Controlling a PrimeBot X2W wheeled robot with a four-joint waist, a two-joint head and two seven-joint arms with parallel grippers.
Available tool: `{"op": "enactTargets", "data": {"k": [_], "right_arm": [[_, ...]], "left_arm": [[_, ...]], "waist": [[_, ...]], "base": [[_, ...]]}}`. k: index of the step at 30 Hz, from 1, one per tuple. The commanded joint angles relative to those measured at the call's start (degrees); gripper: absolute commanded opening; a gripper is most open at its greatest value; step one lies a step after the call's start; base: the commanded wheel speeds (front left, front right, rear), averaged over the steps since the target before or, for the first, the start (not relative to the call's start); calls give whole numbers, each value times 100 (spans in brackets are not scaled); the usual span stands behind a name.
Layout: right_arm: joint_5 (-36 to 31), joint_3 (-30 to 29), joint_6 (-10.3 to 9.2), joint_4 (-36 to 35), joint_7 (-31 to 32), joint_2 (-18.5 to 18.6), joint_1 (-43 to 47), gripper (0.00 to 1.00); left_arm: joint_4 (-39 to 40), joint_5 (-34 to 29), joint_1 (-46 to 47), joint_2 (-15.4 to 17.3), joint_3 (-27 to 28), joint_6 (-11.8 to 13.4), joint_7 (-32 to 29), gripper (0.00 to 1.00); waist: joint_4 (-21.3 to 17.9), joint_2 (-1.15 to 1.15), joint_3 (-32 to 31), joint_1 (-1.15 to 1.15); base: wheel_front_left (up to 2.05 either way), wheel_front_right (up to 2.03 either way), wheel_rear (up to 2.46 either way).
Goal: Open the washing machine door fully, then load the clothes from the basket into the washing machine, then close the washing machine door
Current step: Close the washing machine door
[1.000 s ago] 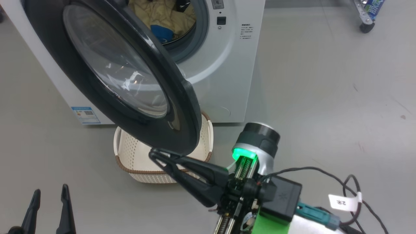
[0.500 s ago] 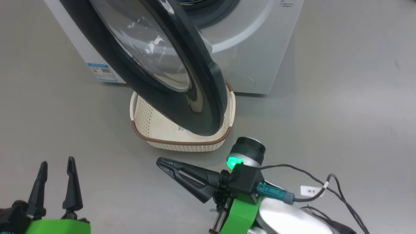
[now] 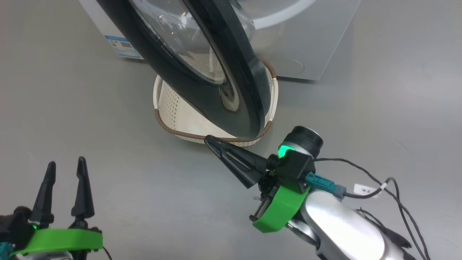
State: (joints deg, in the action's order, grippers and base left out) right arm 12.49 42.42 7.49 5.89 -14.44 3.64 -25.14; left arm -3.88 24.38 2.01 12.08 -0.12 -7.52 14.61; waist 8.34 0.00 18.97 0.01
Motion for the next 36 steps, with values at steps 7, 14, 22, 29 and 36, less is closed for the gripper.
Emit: {"op": "enactTargets", "data": {"k": [7, 14, 22, 29, 36], "right_arm": [[-173, -511, 0, -142, -54, -77, -50, 0], [-191, -1031, 0, 56, -55, -77, -165, 0], [-186, -1509, 0, 220, -55, -77, -371, 0], [-246, -2029, 0, 482, -55, -77, -776, 0], [-485, -2593, 0, 859, -55, -77, -1390, 0]], "left_arm": [[128, 102, 219, 238, 151, 3, 39, 100], [93, 180, 275, 289, 64, 3, 39, 100], [99, 230, 345, 327, 2, 3, 39, 100], [113, 269, 435, 344, -100, 3, 39, 100], [173, 324, 613, 359, -257, 3, 39, 100]], "waist": [[17, 0, 117, -1], [43, 0, 234, -1], [78, 0, 334, -1], [134, 0, 471, -1], [230, 0, 706, -1]], "base": [[0, 0, 0], [0, 0, 0], [0, 0, 0], [0, 0, 0], [0, 0, 0]]}}
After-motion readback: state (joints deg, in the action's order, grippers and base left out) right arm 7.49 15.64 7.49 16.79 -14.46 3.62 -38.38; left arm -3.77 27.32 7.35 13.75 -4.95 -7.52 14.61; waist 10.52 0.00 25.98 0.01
